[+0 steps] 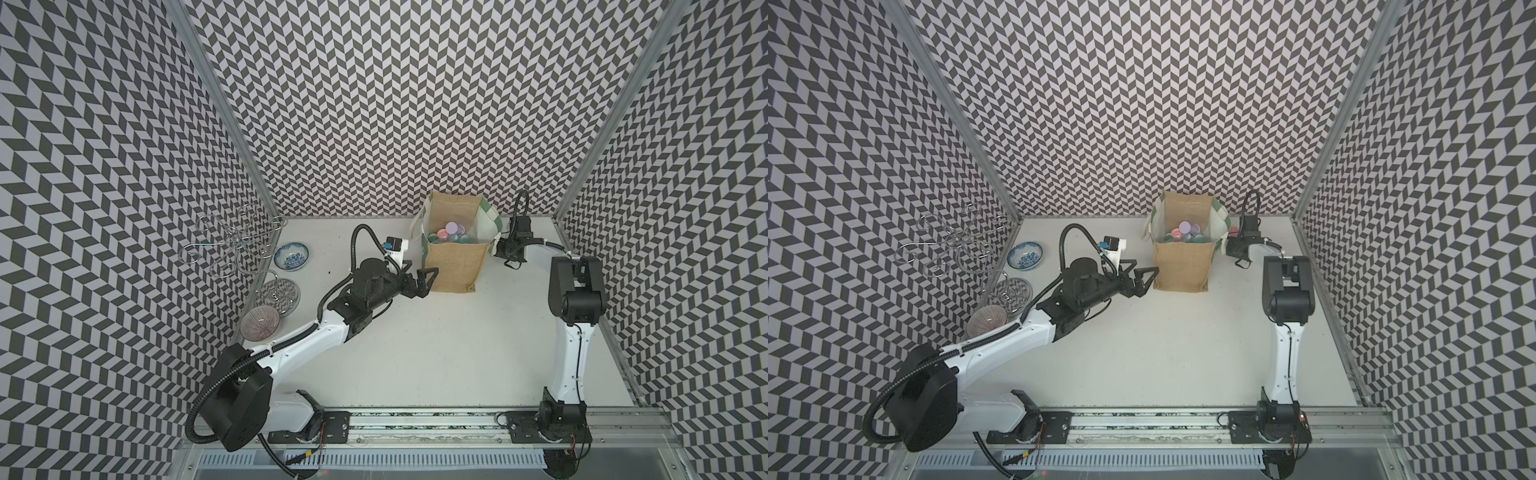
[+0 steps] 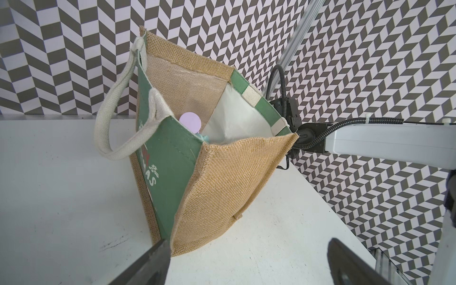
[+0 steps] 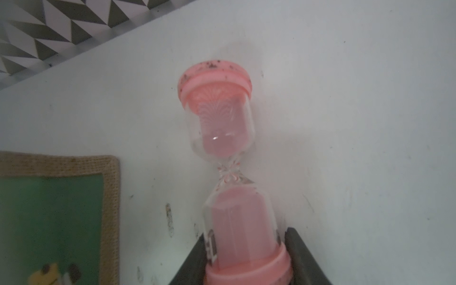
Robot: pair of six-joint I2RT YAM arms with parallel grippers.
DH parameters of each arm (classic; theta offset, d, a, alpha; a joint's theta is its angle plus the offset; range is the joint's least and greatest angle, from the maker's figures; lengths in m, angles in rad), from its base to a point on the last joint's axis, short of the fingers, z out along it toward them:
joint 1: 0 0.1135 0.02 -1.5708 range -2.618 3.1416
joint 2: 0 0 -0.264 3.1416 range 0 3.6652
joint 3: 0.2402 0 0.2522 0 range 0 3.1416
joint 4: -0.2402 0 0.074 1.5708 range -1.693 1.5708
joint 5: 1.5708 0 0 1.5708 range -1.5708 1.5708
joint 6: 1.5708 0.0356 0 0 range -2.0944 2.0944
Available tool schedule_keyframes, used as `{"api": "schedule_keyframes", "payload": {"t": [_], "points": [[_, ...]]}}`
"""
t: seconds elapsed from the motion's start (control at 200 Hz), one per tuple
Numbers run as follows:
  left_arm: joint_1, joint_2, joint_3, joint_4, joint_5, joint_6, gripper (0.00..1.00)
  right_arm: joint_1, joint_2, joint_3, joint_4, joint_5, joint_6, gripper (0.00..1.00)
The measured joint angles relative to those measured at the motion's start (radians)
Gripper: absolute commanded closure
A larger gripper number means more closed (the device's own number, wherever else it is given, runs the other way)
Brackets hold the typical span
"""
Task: Put the hourglass into the canvas bag
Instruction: Pick up the hourglass from the center of the board, then place the hourglass in the canvas bag.
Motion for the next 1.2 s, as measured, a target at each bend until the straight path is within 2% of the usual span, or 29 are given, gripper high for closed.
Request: {"api": "schedule_keyframes", "payload": {"t": [0.35,0.906,1.051,1.196], "points": [[0.000,-0.020,-0.001,-0.002,-0.001,-0.003,0.01,0.000,-0.154,-0.122,0.000,-0.035,0.071,0.69],[0.000,-0.217,-0.064,-0.060,-0.008,-0.031,0.01,0.004,-0.645,-0.389,0.002,-0.084,0.166,0.70],[0.000,-0.259,-0.101,-0.071,-0.010,-0.048,0.01,0.044,-0.752,-0.394,-0.014,-0.089,0.166,0.70],[0.000,-0.286,-0.122,-0.090,-0.014,-0.056,0.01,0.142,-0.811,-0.374,-0.035,-0.078,0.156,0.69]]}}
